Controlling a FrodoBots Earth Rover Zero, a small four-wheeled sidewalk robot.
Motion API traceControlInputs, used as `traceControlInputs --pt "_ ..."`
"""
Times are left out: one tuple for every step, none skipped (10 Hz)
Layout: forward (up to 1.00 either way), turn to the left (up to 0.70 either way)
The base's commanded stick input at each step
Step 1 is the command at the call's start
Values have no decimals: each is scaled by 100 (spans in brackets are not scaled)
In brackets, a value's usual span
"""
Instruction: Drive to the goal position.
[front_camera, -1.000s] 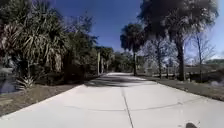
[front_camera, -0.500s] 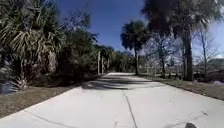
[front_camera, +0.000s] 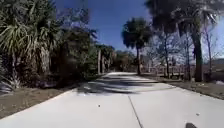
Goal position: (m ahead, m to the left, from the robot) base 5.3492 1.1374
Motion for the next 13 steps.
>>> traceControlInputs --pt "100 -3" --pt "100 -3" --pt "100 -3" --pt "100 -3" --pt "100 -4" --pt "100 -5" --pt "100 -6" --pt "100 -8" --pt "100 -8" --pt "100 -9" --pt "100 -9" --pt "100 -10" --pt "100 -10"
